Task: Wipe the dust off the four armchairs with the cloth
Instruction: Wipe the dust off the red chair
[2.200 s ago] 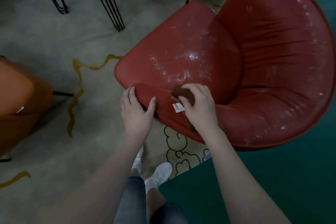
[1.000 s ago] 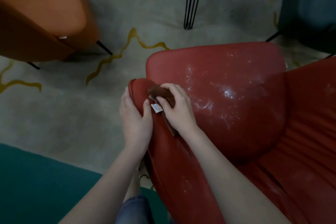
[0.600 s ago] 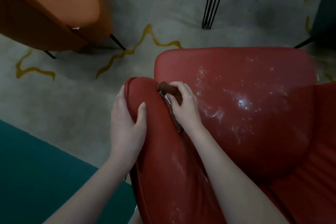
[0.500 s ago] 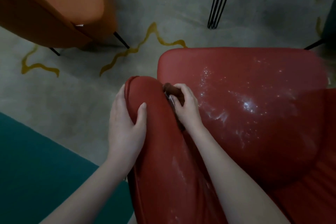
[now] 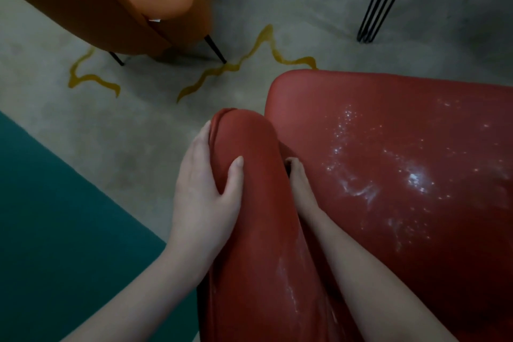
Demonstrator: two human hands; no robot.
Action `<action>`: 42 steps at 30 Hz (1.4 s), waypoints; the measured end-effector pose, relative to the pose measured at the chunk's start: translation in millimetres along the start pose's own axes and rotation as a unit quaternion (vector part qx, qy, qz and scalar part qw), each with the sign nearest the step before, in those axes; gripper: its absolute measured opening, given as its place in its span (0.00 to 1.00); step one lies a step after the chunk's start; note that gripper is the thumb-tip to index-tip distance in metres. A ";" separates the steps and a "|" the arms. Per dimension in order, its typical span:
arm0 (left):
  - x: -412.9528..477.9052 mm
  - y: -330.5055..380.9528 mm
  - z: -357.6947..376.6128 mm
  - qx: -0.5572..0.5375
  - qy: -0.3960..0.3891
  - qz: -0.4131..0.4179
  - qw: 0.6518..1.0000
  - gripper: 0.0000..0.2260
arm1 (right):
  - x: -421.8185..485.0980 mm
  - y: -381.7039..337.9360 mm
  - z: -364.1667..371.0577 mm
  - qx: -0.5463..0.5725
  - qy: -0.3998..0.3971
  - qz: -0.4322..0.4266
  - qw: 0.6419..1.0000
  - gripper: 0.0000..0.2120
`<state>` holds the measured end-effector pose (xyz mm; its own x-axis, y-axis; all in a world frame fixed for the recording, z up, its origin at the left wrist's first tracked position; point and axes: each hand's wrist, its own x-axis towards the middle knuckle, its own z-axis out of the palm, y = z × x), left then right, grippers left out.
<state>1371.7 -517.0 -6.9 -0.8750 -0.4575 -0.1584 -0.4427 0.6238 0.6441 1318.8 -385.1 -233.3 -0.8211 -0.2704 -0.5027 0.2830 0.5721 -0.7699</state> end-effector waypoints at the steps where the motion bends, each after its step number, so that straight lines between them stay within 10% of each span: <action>1: 0.3 0.0 0.1 -0.004 0.001 0.001 1.000 0.27 | -0.3 5.1 2.9 -0.007 -0.001 -0.002 1.000 0.12; 22: 0.3 1.5 -0.8 -0.006 -0.004 0.001 1.000 0.26 | -76.7 -25.2 -33.4 0.221 0.009 0.024 0.975 0.10; 42: 2.9 -4.9 -0.4 -0.065 -0.010 0.029 0.997 0.27 | -198.6 -110.0 -75.0 0.108 0.098 -0.113 0.983 0.09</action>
<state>1371.4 -521.7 -10.2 -0.9026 -0.4096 -0.1329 -0.3639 0.5607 0.7438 1413.6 -336.2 -19.3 -0.9488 -0.2045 -0.2406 0.1644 0.3306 -0.9294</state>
